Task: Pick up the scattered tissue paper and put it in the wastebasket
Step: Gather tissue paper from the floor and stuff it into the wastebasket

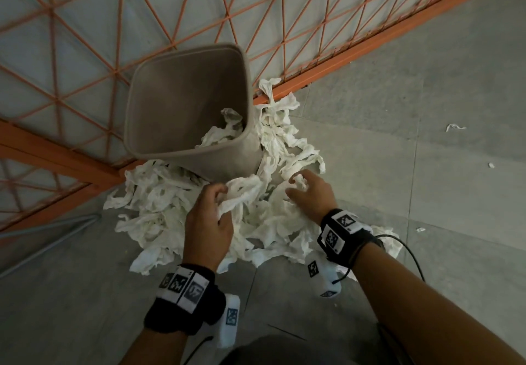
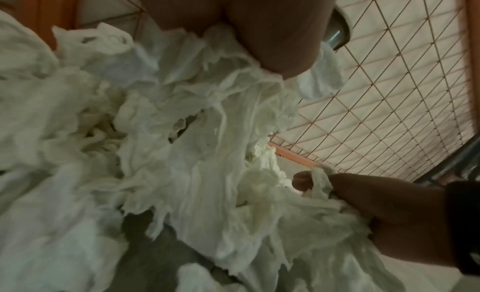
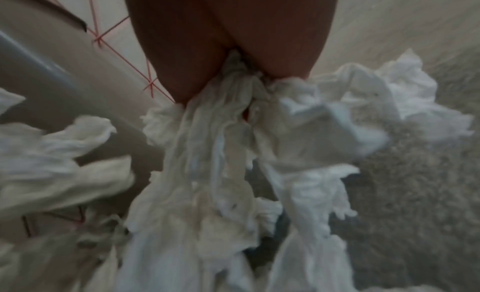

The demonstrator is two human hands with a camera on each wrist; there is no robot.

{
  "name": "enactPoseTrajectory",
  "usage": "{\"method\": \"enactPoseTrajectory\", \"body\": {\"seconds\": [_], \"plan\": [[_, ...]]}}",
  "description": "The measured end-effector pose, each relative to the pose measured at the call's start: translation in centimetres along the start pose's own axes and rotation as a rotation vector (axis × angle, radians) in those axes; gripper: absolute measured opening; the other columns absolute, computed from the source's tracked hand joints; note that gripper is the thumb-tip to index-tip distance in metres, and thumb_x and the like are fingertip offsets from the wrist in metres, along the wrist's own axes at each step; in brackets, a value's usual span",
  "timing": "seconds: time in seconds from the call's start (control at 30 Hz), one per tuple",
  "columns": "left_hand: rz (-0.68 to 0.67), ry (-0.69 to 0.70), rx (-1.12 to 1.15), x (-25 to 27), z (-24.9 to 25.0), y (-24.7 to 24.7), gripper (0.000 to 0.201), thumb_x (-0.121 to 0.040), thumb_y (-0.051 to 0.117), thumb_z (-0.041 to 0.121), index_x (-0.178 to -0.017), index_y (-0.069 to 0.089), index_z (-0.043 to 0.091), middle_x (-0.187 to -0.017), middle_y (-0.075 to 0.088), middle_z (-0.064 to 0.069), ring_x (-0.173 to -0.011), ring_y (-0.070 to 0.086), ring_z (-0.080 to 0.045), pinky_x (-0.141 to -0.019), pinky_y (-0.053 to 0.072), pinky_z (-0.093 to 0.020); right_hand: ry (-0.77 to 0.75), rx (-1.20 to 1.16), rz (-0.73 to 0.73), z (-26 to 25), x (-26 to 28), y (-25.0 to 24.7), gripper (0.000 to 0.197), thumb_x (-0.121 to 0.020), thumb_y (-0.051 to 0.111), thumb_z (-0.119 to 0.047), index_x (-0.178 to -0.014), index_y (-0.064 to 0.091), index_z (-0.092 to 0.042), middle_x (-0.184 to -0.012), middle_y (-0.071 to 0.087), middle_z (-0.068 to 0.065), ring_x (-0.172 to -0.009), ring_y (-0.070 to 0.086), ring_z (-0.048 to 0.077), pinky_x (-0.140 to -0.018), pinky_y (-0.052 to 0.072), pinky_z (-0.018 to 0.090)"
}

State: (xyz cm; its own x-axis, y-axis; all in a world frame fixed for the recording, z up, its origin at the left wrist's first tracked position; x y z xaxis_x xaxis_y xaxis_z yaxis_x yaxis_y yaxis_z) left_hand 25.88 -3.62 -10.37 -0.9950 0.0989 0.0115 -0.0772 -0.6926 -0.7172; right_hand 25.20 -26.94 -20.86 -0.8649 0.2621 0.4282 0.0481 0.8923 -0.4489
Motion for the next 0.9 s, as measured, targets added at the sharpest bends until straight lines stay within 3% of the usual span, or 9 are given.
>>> {"method": "enactPoseTrajectory", "body": {"seconds": [0.1, 0.2, 0.27, 0.33, 0.47, 0.6, 0.73, 0.8, 0.9], "plan": [[-0.082, 0.038, -0.048, 1.0, -0.6, 1.4, 0.048, -0.083, 0.056, 0.000, -0.125, 0.054, 0.021, -0.118, 0.064, 0.001, -0.110, 0.058, -0.017, -0.098, 0.048, -0.033, -0.033, 0.208, -0.157, 1.0, 0.6, 2.6, 0.044, -0.082, 0.065, -0.033, -0.123, 0.052, -0.034, -0.120, 0.050, 0.005, -0.101, 0.058, 0.024, -0.083, 0.048, 0.031], [-0.280, -0.010, -0.203, 2.4, -2.0, 5.7, 0.055, -0.086, 0.061, 0.035, -0.136, 0.039, 0.031, -0.132, 0.054, 0.003, -0.117, 0.050, -0.020, -0.094, 0.048, -0.039, -0.059, 0.438, -0.297, 2.6, 2.5, 5.4, 0.072, -0.074, 0.070, -0.045, -0.135, 0.033, -0.045, -0.131, 0.037, 0.002, -0.111, 0.053, 0.026, -0.094, 0.050, 0.042], [-0.469, -0.030, -0.361, 3.8, -3.5, 9.4, 0.072, -0.082, 0.060, 0.053, -0.142, 0.026, 0.035, -0.140, 0.042, 0.004, -0.122, 0.042, -0.022, -0.093, 0.047, -0.038, -0.096, 0.576, -0.287, 3.6, 3.4, 6.1, 0.066, -0.076, 0.068, -0.041, -0.134, 0.037, -0.040, -0.130, 0.038, 0.004, -0.115, 0.050, 0.030, -0.094, 0.050, 0.046], [-0.575, 0.024, -0.530, 5.0, -4.5, 11.9, 0.068, -0.080, 0.063, 0.051, -0.139, 0.033, 0.032, -0.135, 0.041, 0.003, -0.121, 0.040, -0.024, -0.090, 0.048, -0.037, -0.103, 0.605, -0.223, 4.4, 3.6, 5.7, 0.046, -0.083, 0.063, -0.031, -0.126, 0.049, -0.024, -0.124, 0.042, 0.007, -0.113, 0.052, 0.033, -0.092, 0.050, 0.046], [-0.467, 0.059, -0.454, 4.5, -4.3, 11.5, 0.040, -0.080, 0.066, 0.035, -0.113, 0.056, 0.017, -0.115, 0.048, 0.000, -0.108, 0.048, -0.023, -0.079, 0.049, -0.037, -0.076, 0.455, -0.144, 4.6, 3.2, 4.3, 0.027, -0.078, 0.062, -0.022, -0.100, 0.059, -0.007, -0.106, 0.048, 0.008, -0.095, 0.057, 0.032, -0.075, 0.043, 0.034], [-0.281, 0.055, -0.242, 2.8, -2.4, 7.7, 0.036, -0.073, 0.072, 0.035, -0.098, 0.058, 0.014, -0.102, 0.041, 0.008, -0.087, 0.052, -0.014, -0.075, 0.049, -0.030, -0.118, 0.150, -0.102, 2.4, 3.2, 3.2, 0.023, -0.074, 0.063, -0.015, -0.097, 0.061, -0.016, -0.097, 0.057, 0.000, -0.088, 0.060, 0.025, -0.072, 0.042, 0.030], [-0.210, 0.056, -0.082, 2.1, -0.2, 4.1, 0.036, -0.075, 0.067, 0.017, -0.107, 0.053, 0.023, -0.109, 0.056, 0.005, -0.096, 0.058, -0.015, -0.084, 0.050, -0.032, -0.141, -0.170, -0.173, -1.5, 3.6, 2.4, 0.027, -0.072, 0.059, -0.009, -0.091, 0.065, -0.028, -0.092, 0.073, 0.001, -0.085, 0.068, 0.020, -0.078, 0.054, 0.037], [-0.215, 0.087, -0.003, 1.7, 1.1, 2.7, 0.049, -0.076, 0.058, 0.009, -0.118, 0.051, 0.033, -0.115, 0.061, 0.005, -0.107, 0.058, -0.015, -0.093, 0.051, -0.035, -0.157, -0.234, -0.268, -4.3, 4.1, 2.2, 0.022, -0.075, 0.057, -0.007, -0.090, 0.069, -0.017, -0.089, 0.074, 0.005, -0.080, 0.068, 0.017, -0.077, 0.053, 0.035], [-0.087, 0.250, 0.053, 1.0, 4.9, -1.3, 0.051, -0.072, 0.048, 0.005, -0.116, 0.061, 0.026, -0.113, 0.064, 0.003, -0.108, 0.058, -0.018, -0.093, 0.050, -0.038, -0.152, -0.320, -0.405, -9.3, 5.8, 1.3, 0.015, -0.079, 0.054, -0.009, -0.084, 0.062, 0.002, -0.073, 0.063, 0.010, -0.063, 0.057, 0.017, -0.063, 0.045, 0.032]]}}
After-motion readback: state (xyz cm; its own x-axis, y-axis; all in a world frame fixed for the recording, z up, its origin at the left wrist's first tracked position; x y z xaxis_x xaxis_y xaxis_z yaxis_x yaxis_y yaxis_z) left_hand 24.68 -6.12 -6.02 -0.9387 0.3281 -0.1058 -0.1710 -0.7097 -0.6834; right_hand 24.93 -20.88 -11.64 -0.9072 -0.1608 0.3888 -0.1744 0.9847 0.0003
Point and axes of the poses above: each hand's wrist, its own x-axis away from the middle knuckle, its own y-axis out of the palm, z = x × y, the point moved 10 cm from there along -x, towards the middle knuckle
